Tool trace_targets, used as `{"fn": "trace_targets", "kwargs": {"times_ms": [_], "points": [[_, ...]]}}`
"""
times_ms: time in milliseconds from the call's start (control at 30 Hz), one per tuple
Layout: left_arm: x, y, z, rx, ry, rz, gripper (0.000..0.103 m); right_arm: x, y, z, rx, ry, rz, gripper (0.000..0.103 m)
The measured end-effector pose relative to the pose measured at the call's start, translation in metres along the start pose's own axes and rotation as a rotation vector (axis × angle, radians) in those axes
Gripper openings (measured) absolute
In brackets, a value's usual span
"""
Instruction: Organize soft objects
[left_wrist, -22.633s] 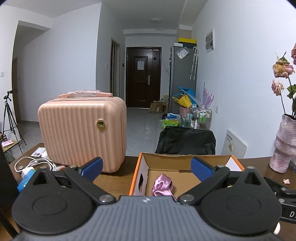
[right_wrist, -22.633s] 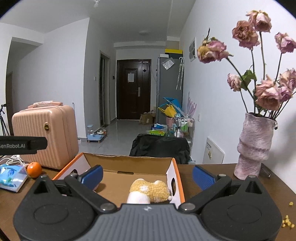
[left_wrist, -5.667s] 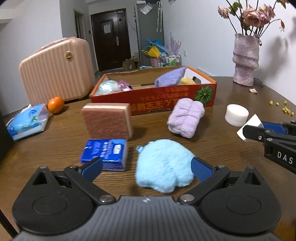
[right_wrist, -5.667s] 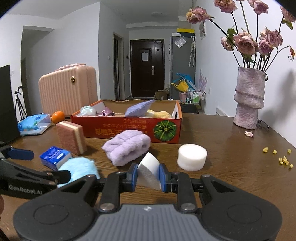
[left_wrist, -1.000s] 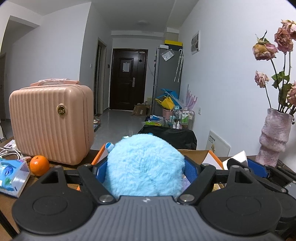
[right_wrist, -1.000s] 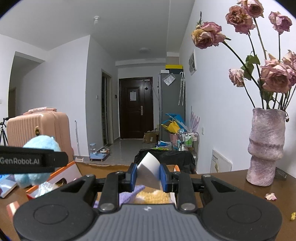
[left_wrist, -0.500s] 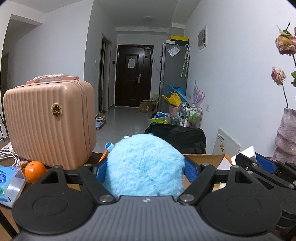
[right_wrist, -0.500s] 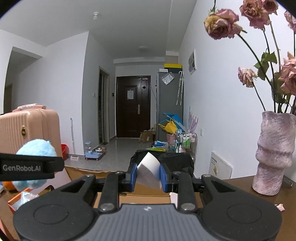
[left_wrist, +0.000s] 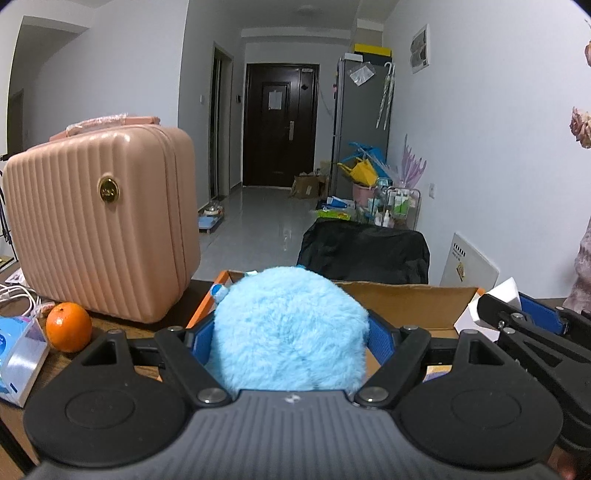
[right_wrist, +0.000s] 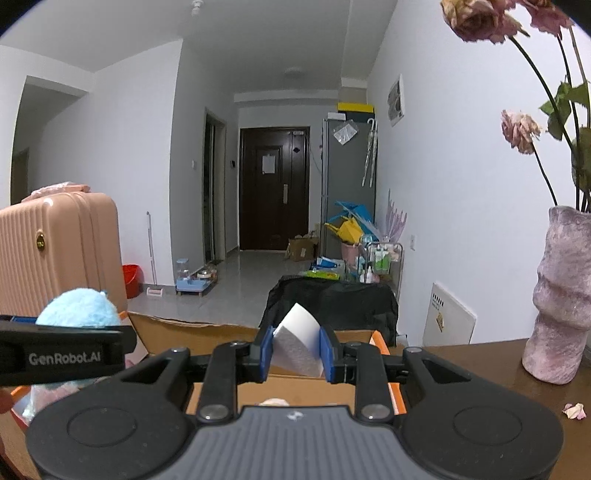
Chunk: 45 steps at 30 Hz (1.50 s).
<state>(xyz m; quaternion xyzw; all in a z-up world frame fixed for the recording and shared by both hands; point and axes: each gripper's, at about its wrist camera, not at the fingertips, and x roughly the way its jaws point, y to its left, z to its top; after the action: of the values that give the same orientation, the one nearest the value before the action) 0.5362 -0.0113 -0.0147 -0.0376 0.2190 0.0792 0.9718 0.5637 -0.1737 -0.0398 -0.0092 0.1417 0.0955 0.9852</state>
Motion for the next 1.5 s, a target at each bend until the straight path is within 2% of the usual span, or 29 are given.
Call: {"fn": "trace_targets", "kwargs": {"times_ms": [133,333,367,433,500,567,600,800,1167,1500], "points": [[0.002,0.001,-0.001,-0.002,0.003,0.002,0.080,0.001,-0.003,-0.001,0.011,0.017,0.007,0.029],[0.004,0.006,0.000,-0.018,0.013,0.009,0.086,0.002,-0.005,-0.002,0.028,0.036,0.008,0.039],[0.004,0.007,0.000,-0.020,0.013,0.013,0.088,0.003,-0.006,-0.002,0.029,0.039,0.006,0.045],[0.003,0.008,0.000,-0.027,0.007,0.032,0.099,0.003,-0.007,-0.002,0.035,0.044,0.000,0.058],[0.001,0.010,0.001,-0.032,-0.003,0.046,0.103,0.002,-0.009,-0.002,0.042,0.041,-0.012,0.078],[0.000,0.010,0.001,-0.044,-0.002,0.057,0.103,0.001,-0.010,-0.003,0.048,0.035,-0.019,0.094],[0.001,0.011,0.002,-0.049,0.002,0.060,0.103,0.000,-0.010,-0.003,0.051,0.026,-0.024,0.098],[0.002,0.012,0.002,-0.055,0.008,0.070,0.103,-0.004,-0.009,-0.002,0.050,0.005,-0.039,0.102],[-0.002,0.012,0.004,-0.063,0.002,0.072,0.103,-0.006,-0.009,-0.003,0.045,0.006,-0.048,0.103],[-0.033,0.018,-0.002,-0.073,-0.037,0.060,0.103,-0.039,-0.015,-0.010,0.061,-0.027,-0.060,0.103]]}}
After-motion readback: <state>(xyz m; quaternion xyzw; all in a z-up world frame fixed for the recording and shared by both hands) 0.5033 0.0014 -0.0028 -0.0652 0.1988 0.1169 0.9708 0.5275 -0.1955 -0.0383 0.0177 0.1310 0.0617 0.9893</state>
